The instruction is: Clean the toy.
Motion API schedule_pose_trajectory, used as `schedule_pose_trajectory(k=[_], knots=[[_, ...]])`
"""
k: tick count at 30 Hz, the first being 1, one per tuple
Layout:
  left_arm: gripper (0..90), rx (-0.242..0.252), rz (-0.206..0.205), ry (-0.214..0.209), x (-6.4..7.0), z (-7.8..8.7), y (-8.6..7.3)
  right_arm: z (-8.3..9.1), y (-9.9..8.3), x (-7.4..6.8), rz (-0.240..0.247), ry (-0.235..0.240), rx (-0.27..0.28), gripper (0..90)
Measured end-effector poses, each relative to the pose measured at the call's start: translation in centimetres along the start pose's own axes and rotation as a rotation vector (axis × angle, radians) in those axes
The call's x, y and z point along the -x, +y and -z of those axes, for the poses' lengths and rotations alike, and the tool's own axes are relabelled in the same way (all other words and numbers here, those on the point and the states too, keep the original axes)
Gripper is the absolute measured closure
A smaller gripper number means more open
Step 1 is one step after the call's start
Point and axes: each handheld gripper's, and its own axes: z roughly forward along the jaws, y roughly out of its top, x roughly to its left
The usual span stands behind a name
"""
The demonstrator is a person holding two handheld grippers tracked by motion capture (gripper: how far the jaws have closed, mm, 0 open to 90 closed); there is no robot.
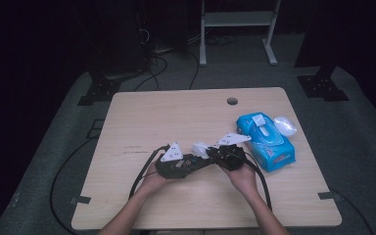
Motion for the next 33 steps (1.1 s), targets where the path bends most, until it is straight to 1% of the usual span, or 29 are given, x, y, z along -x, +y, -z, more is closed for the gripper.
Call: schedule_pose_trajectory(k=[1,3,4,6,10,12,13,14,16,17,18,19,21,22,23,26,27,28,31,32,33], knots=[[56.4,0.001,-0.006,0.000,0.0,0.1,0.0,-0.1,0.0,-0.2,0.006,0.007,0.000,82.9],[60.1,-0.001,-0.023,0.010,0.0,0.2,-0.1,-0.2,0.1,-0.6,0.022,0.005,-0.004,82.8],[61.7,0.004,-0.030,0.022,0.0,0.3,-0.1,-0.1,0.2,-0.5,0.024,0.007,-0.007,82.9],[63.4,0.011,-0.022,0.016,-0.2,0.5,-0.2,0.1,0.2,-0.1,0.021,-0.001,-0.010,82.9],[64.4,0.011,-0.031,0.019,-0.2,0.7,-0.3,0.6,0.0,1.3,-0.015,-0.044,-0.002,83.1],[64.5,0.009,-0.033,0.017,-0.2,0.7,-0.3,0.6,-0.1,1.6,-0.033,-0.046,0.001,83.1],[64.4,0.011,-0.030,0.015,-0.2,0.7,-0.3,0.6,-0.1,1.4,-0.033,-0.047,0.001,83.1],[64.4,0.012,-0.029,0.012,-0.3,0.7,-0.3,0.5,0.0,1.2,-0.022,-0.045,0.001,83.1],[64.4,0.013,-0.026,0.010,-0.3,0.7,-0.3,0.3,0.1,0.5,-0.009,-0.006,0.006,83.0],[64.4,0.014,-0.025,0.011,-0.3,0.7,-0.3,0.1,0.2,0.1,0.006,0.028,0.013,82.9],[64.4,0.013,-0.027,0.014,-0.3,0.7,-0.3,-0.1,0.2,-0.3,0.025,0.034,0.006,82.8],[64.4,0.013,-0.027,0.015,-0.2,0.7,-0.3,-0.2,0.2,-0.6,0.045,0.020,0.006,82.9],[64.5,0.011,-0.032,0.018,-0.2,0.7,-0.3,-0.1,0.2,-0.2,0.037,0.017,0.006,82.9],[64.5,0.013,-0.029,0.018,-0.2,0.7,-0.3,0.1,0.1,0.2,0.040,-0.007,0.004,82.9],[64.6,0.014,-0.029,0.018,-0.2,0.7,-0.4,0.4,-0.1,0.8,0.030,-0.033,0.002,82.9],[64.6,0.018,-0.028,0.016,-0.2,0.7,-0.4,0.9,-0.4,2.1,-0.019,-0.067,0.002,82.9],[64.6,0.019,-0.029,0.015,-0.2,0.7,-0.4,1.0,-0.4,2.2,-0.039,-0.060,0.010,82.9],[64.6,0.019,-0.028,0.014,-0.3,0.7,-0.4,1.0,-0.4,2.1,-0.047,-0.047,0.016,82.9],[64.6,0.018,-0.026,0.012,-0.3,0.6,-0.4,0.7,-0.2,0.9,0.002,-0.007,0.027,82.8],[64.6,0.020,-0.024,0.014,-0.3,0.6,-0.4,0.5,-0.2,0.6,0.019,-0.009,0.020,82.8],[64.6,0.022,-0.024,0.015,-0.3,0.6,-0.4,0.4,-0.1,0.7,0.031,-0.018,0.014,82.8]])
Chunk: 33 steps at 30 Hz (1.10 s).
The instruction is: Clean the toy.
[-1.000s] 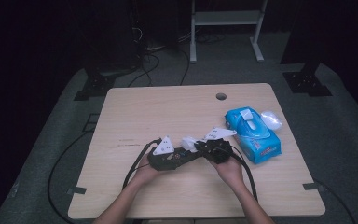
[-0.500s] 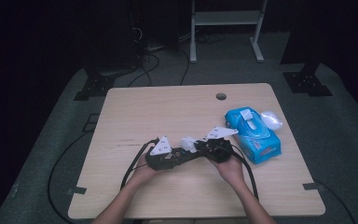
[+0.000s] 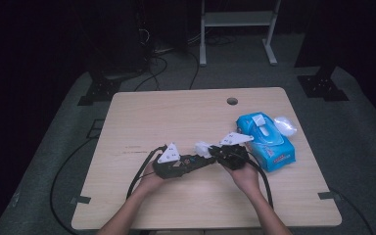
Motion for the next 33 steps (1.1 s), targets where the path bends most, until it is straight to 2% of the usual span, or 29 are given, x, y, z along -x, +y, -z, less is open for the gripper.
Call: schedule_pose_trajectory(k=[2,3,4,6,8,10,13,15,17,19,20,22,24,25,26,27,28,29,30,32,33], knots=[[64.6,-0.004,-0.007,0.002,0.0,0.0,0.0,0.1,-0.2,0.6,-0.018,-0.010,-0.001,82.9],[64.6,-0.004,-0.006,0.002,0.0,0.0,0.0,0.3,-0.3,1.1,-0.025,-0.031,-0.003,82.9],[64.6,-0.003,-0.006,0.001,0.0,0.0,0.0,0.5,-0.4,1.5,-0.052,-0.048,-0.007,82.9],[64.6,0.000,-0.003,-0.001,0.0,0.0,0.0,0.9,-0.6,1.9,-0.069,-0.049,-0.006,82.9],[64.6,0.002,0.000,-0.002,0.0,0.0,0.0,0.9,-0.4,1.4,-0.058,-0.030,0.001,82.9],[64.6,0.001,-0.001,-0.001,0.0,0.0,0.0,0.4,0.0,0.5,-0.017,-0.005,-0.001,82.8],[64.6,-0.001,-0.003,0.001,0.0,0.0,0.0,-0.2,0.1,0.2,0.001,-0.016,-0.012,82.9],[64.6,0.001,0.000,0.000,0.0,0.0,0.0,-0.1,0.1,0.3,-0.012,-0.020,-0.014,83.0],[64.6,0.003,0.003,-0.002,-0.1,0.0,-0.1,-0.1,0.2,0.0,-0.003,-0.032,-0.023,83.0],[64.6,0.003,0.000,-0.001,0.0,0.0,-0.1,-0.4,0.4,-0.7,-0.006,0.005,-0.012,83.0],[64.6,0.000,-0.004,0.000,0.0,0.0,-0.1,-0.8,0.5,-1.4,0.007,0.042,-0.008,83.0],[64.5,-0.002,-0.004,-0.001,0.0,0.1,0.0,-1.3,0.7,-2.7,0.042,0.066,-0.011,83.0],[64.6,-0.001,-0.002,0.000,0.0,0.1,-0.1,-1.5,0.9,-3.1,0.076,0.059,-0.017,83.1],[64.6,-0.001,-0.002,0.000,0.0,0.1,-0.1,-1.4,0.9,-2.9,0.077,0.058,-0.019,83.1],[64.6,-0.002,-0.003,0.001,0.0,0.1,-0.1,-1.3,0.9,-2.6,0.080,0.041,-0.023,83.1],[64.6,-0.001,-0.003,0.001,0.0,0.1,-0.1,-1.1,0.9,-2.2,0.094,-0.006,-0.030,83.2],[64.6,0.001,-0.004,-0.001,0.0,0.1,-0.1,-0.9,0.8,-1.9,0.087,-0.024,-0.034,83.2],[64.6,0.001,-0.005,-0.002,0.0,0.0,-0.1,-0.8,0.7,-1.4,0.054,-0.020,-0.034,83.2],[64.6,0.001,-0.003,-0.001,0.0,0.0,-0.1,-0.7,0.7,-1.2,0.044,-0.021,-0.031,83.2],[64.6,0.002,0.000,-0.003,-0.1,0.0,-0.1,-0.9,0.8,-1.8,0.058,-0.028,-0.032,83.1],[64.6,0.006,0.003,-0.003,-0.1,0.0,-0.1,-1.1,0.8,-2.1,0.049,0.002,-0.026,83.1]])
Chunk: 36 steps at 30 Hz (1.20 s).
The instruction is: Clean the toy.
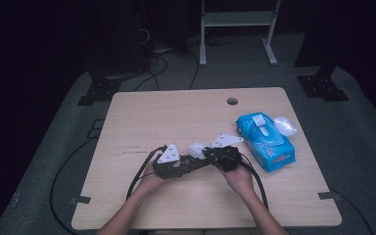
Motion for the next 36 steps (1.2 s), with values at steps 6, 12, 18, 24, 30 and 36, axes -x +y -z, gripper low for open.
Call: schedule_pose_trajectory(k=[6,12,18,24,30,36], knots=[[64.7,-0.008,-0.009,0.002,0.0,0.1,0.0,-0.8,0.2,-1.1,0.020,0.061,0.024,83.1],[64.8,-0.007,-0.009,0.000,0.0,0.1,0.0,0.6,-0.6,1.6,-0.029,-0.059,0.008,83.2],[64.6,-0.005,-0.003,0.000,-0.1,0.0,0.0,0.1,-0.6,0.3,-0.026,0.005,0.034,83.1],[64.7,-0.007,-0.006,0.002,0.0,0.0,0.0,0.2,-0.7,0.4,-0.015,-0.016,0.040,83.2],[64.7,-0.009,-0.007,0.001,-0.1,0.1,0.0,1.4,-2.0,3.4,-0.127,-0.076,0.055,83.2],[64.7,-0.010,-0.007,0.003,-0.1,0.0,0.0,1.4,-2.8,3.9,-0.181,-0.066,0.071,83.2]])
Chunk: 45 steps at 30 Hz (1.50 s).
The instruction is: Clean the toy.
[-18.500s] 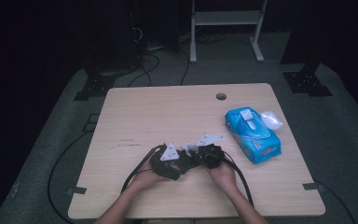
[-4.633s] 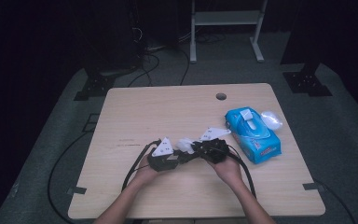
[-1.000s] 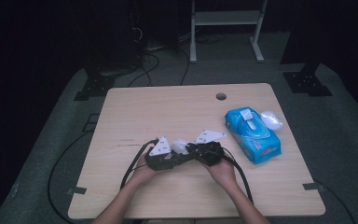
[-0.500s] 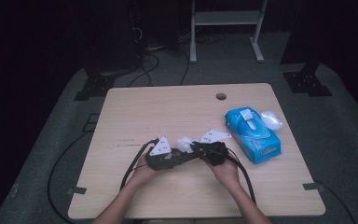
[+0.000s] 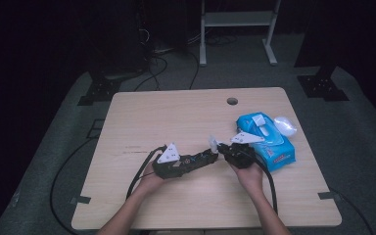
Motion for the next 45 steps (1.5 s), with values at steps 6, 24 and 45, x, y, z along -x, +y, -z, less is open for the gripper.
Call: schedule_pose_trajectory(k=[6,24,45], knots=[[64.7,0.001,0.001,0.003,0.0,0.0,0.0,-0.1,0.4,-1.1,0.058,0.027,0.007,83.1],[64.6,0.002,0.002,0.003,0.1,-0.1,0.0,-0.1,1.7,-2.7,0.118,0.060,-0.025,62.0],[64.6,-0.003,0.004,0.009,-0.1,-0.1,-0.1,-1.4,2.0,-3.5,0.174,-0.039,-0.045,81.1]])
